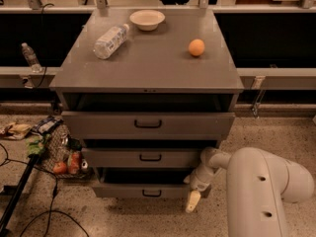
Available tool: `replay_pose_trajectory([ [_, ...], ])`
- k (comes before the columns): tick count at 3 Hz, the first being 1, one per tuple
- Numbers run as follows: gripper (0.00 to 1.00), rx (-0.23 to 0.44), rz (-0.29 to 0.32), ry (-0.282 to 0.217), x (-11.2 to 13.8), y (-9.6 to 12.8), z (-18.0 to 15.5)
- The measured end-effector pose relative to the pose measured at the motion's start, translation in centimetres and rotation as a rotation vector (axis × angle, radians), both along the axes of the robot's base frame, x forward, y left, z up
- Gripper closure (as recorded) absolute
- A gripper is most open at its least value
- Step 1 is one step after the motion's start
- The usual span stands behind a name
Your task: Open bottom drawer
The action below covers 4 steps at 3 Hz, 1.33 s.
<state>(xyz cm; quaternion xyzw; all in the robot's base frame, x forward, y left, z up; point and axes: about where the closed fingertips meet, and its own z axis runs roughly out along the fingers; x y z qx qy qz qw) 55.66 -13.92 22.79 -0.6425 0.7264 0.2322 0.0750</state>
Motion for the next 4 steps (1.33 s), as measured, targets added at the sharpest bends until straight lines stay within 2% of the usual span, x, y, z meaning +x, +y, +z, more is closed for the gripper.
replay_pose_trajectory([
  [1, 0.37, -0.015, 0.015, 0.083, -0.7, 0.9, 0.8],
  [2, 0.61, -0.031, -0.028, 0.124, -1.7, 0.8, 0.0],
  [3, 0.92, -0.067, -0.108, 0.082, -2.4, 0.0, -0.3],
  [4, 1.0, -0.11, -0.17, -0.01, -3.5, -0.8, 0.5],
])
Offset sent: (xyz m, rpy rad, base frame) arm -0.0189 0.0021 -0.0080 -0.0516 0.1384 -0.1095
